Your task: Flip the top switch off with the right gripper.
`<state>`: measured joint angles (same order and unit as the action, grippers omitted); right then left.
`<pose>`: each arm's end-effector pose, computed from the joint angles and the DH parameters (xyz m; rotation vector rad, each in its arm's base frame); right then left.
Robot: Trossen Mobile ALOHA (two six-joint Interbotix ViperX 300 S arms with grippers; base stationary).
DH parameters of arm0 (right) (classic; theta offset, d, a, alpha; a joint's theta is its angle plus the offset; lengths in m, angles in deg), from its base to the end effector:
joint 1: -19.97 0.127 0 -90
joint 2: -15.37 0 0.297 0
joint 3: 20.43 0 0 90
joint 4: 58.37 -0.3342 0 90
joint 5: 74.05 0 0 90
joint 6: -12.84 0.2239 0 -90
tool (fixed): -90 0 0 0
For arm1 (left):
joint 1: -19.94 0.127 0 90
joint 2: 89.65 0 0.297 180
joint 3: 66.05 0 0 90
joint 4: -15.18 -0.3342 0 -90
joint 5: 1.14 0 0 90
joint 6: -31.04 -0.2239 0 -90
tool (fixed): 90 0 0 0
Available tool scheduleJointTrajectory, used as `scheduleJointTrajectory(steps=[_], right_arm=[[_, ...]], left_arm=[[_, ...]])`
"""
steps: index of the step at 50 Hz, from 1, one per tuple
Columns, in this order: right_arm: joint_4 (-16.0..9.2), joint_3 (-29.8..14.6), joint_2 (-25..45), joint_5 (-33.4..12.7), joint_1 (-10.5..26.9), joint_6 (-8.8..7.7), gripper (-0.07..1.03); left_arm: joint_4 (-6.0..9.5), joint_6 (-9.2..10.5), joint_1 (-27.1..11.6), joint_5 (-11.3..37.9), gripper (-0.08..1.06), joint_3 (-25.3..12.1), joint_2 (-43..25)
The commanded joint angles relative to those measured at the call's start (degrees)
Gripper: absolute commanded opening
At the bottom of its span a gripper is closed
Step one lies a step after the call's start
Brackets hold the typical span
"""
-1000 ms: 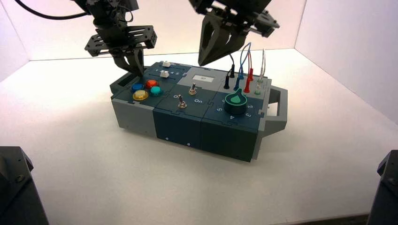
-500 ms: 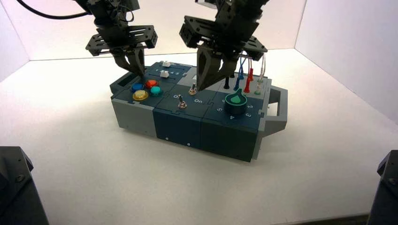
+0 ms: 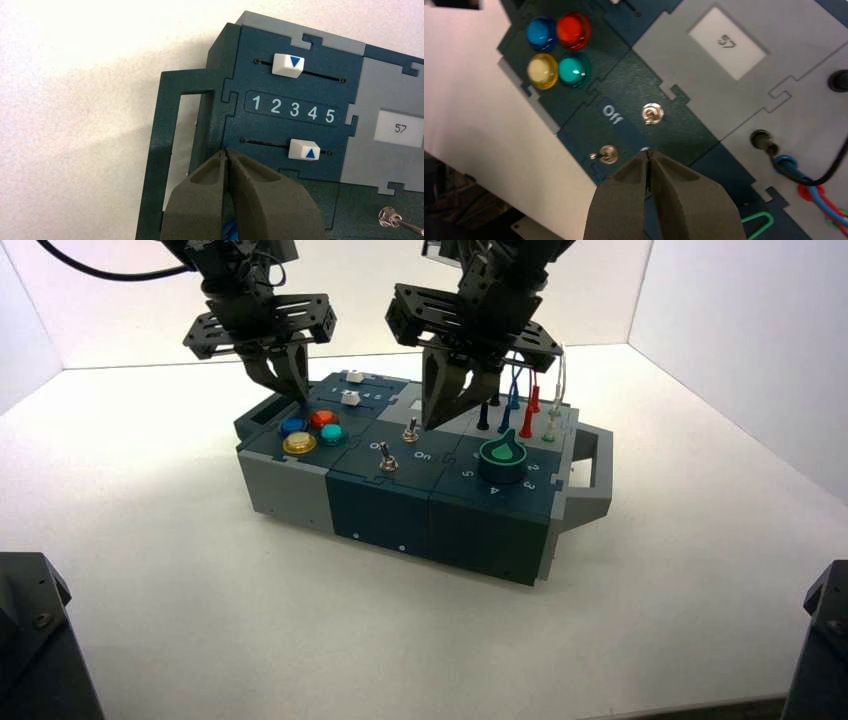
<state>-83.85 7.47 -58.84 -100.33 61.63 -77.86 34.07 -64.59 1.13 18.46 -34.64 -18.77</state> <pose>0.2748 0.3016 -0.0214 0.0005 1.3039 0.5590 0.3603 -0.1484 -0.0584 -0.0511 1.2412 -0.2513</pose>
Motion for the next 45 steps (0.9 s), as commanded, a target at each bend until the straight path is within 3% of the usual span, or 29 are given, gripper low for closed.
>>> scheduleJointTrajectory(steps=[1,45], right_arm=[[-0.18,-1.49,-0.18,0.44,-0.26,0.18,-0.02],[0.09,-5.54,5.89,0.53,-0.44,0.0,-0.02]], left_arm=[[-0.09,-0.35,-0.26,0.53,-0.03,-0.09,-0.35],[-0.09,-0.44,-0.26,1.41,-0.03,-0.97,-1.32]])
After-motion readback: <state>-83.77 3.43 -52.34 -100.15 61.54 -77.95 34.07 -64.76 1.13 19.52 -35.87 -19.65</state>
